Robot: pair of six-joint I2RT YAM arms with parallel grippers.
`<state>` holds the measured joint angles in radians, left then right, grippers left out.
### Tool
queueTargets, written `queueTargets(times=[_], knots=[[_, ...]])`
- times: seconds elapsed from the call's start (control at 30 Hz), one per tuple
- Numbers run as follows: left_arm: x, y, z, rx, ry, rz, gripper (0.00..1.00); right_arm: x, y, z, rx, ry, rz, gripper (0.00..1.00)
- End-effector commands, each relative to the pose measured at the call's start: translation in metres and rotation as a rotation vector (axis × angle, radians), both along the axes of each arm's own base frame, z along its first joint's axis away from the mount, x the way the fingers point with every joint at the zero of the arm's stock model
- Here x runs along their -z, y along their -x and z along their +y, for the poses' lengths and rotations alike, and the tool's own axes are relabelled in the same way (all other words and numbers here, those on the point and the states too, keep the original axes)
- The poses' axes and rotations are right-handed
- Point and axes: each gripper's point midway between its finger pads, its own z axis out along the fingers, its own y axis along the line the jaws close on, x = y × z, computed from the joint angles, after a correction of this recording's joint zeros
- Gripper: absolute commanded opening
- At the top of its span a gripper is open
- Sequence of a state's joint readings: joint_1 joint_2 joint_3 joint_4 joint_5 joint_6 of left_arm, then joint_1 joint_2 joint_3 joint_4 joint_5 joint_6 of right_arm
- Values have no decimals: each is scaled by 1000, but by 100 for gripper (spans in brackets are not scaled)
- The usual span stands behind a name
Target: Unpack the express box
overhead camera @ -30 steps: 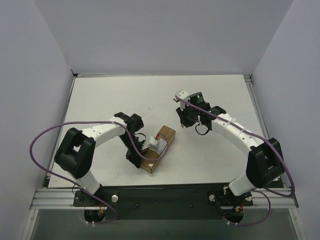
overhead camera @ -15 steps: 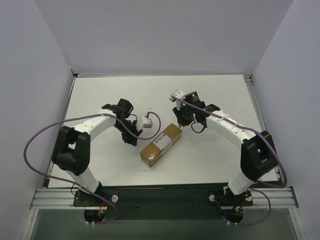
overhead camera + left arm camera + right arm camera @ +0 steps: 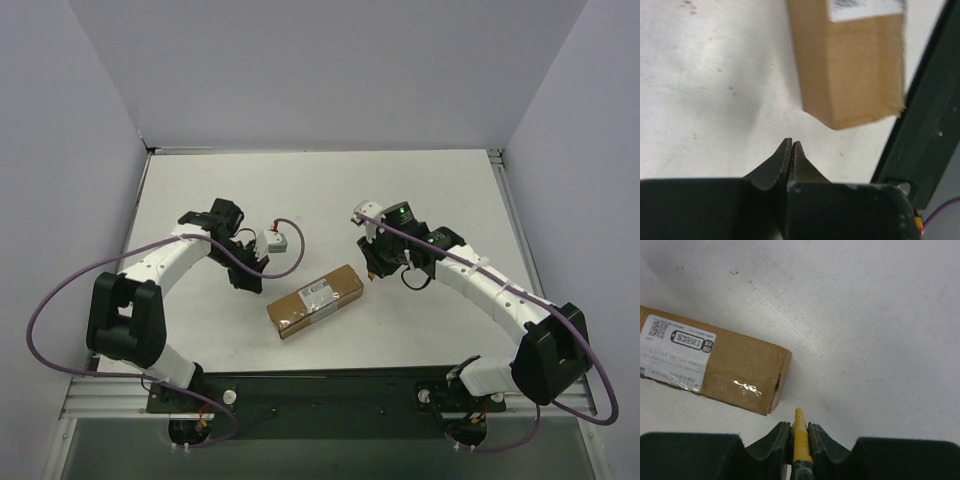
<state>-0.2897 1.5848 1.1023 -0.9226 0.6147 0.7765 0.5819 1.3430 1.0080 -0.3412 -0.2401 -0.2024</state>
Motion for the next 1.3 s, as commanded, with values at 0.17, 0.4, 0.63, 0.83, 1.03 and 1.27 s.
queueTargets(times=[0.17, 0.4, 0.63, 0.83, 1.03, 1.27], knots=[[-54, 39, -40, 207, 165, -67, 0, -64, -8, 11, -330, -42, -119, 0], [-76, 39, -75, 252, 278, 70, 0, -79, -13, 20, -506, -34, -160, 0], [-44, 80, -16, 378, 143, 151, 0, -22, -54, 4, -294, 39, -3, 0], [-29, 97, -9, 454, 88, 177, 0, -4, -54, 15, -289, 46, 16, 0], [-3, 102, -8, 486, 34, 190, 0, 12, -13, 23, -368, 77, 55, 0], [24, 38, -22, 276, -36, -15, 0, 26, 22, 17, -415, 124, 82, 0]])
